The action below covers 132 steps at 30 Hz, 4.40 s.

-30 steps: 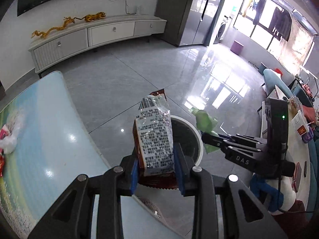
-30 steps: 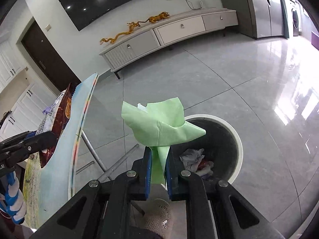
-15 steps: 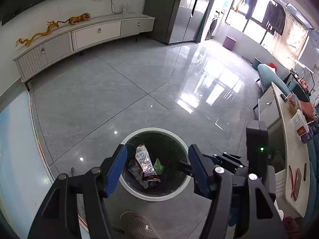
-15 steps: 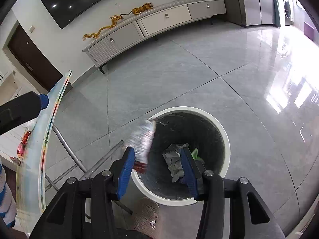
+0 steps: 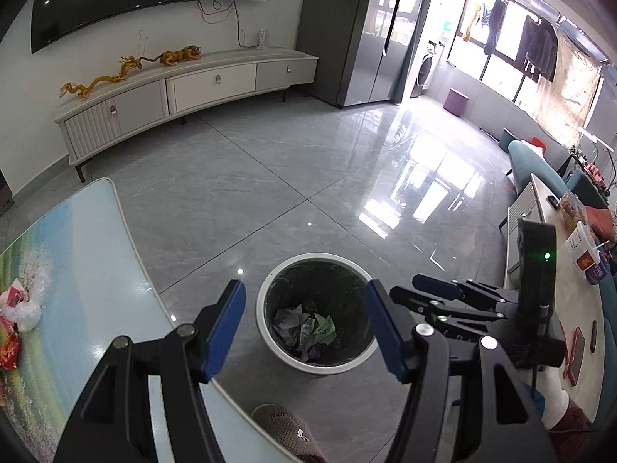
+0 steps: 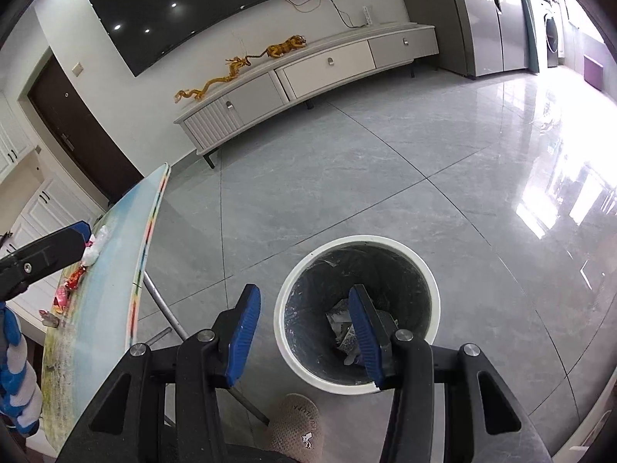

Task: Collect trash
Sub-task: 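Return both open tools from the bin to the table, then grasp the clear plastic bag with the left gripper while the right gripper grasps the red wrapper, then carry the clear bag and red wrapper over the bin and open both grippers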

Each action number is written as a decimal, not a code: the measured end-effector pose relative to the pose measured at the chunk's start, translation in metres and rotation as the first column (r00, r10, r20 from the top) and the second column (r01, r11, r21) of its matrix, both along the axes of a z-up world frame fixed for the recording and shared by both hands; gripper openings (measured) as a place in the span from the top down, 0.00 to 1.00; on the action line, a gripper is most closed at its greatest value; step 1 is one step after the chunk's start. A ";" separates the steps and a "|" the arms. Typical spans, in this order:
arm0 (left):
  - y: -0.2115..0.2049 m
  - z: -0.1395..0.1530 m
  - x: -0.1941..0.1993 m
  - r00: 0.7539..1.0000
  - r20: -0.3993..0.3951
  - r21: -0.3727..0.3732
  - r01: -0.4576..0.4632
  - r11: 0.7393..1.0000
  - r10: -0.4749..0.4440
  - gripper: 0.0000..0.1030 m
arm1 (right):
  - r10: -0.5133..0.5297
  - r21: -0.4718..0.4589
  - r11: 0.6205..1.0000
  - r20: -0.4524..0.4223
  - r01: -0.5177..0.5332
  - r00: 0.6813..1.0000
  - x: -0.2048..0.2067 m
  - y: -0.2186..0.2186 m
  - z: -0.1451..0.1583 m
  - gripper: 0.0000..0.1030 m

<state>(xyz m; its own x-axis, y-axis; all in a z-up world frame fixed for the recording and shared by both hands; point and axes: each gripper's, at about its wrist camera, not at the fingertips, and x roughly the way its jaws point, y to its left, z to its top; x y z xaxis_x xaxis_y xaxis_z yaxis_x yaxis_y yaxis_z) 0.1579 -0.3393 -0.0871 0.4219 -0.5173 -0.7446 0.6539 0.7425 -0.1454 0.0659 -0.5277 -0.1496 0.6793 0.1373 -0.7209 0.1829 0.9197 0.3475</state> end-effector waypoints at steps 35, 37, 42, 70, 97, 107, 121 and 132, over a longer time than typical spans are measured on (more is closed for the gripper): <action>0.438 -0.025 -0.023 0.813 0.042 -0.135 -0.571 0.810 0.580 0.35 | 0.469 -0.171 0.872 0.019 -0.459 0.883 0.069 0.278 0.071 0.53; 0.450 -0.033 -0.019 0.808 0.033 -0.132 -0.580 0.804 0.588 0.35 | 0.518 -0.174 0.842 -0.003 -0.510 0.856 0.081 0.303 0.065 0.53; 0.461 -0.051 -0.005 0.813 0.018 -0.109 -0.578 0.809 0.583 0.35 | 0.637 -0.180 0.753 -0.043 -0.633 0.770 0.112 0.367 0.051 0.53; 0.468 -0.087 0.034 0.858 -0.037 -0.069 -0.514 0.855 0.513 0.76 | 0.816 -0.246 0.474 -0.238 -0.845 0.527 0.206 0.504 -0.024 0.60; 0.430 -0.028 -0.076 0.880 0.008 -0.154 -0.468 0.870 0.475 0.90 | 0.713 -0.141 0.692 -0.021 -0.708 0.701 0.077 0.368 0.025 0.82; 0.314 -0.006 -0.068 0.961 0.022 -0.112 -0.271 0.956 0.275 0.90 | 0.510 -0.102 0.859 0.079 -0.502 0.856 0.054 0.225 0.041 0.82; 0.054 -0.028 -0.008 0.993 -0.082 -0.060 0.080 0.995 -0.084 0.89 | 0.102 0.051 0.993 0.054 -0.105 0.993 0.073 0.022 -0.011 0.82; -0.056 -0.091 0.031 0.966 -0.220 -0.037 0.130 0.991 -0.135 0.75 | -0.056 0.109 0.992 -0.043 0.060 0.998 0.080 -0.040 -0.059 0.74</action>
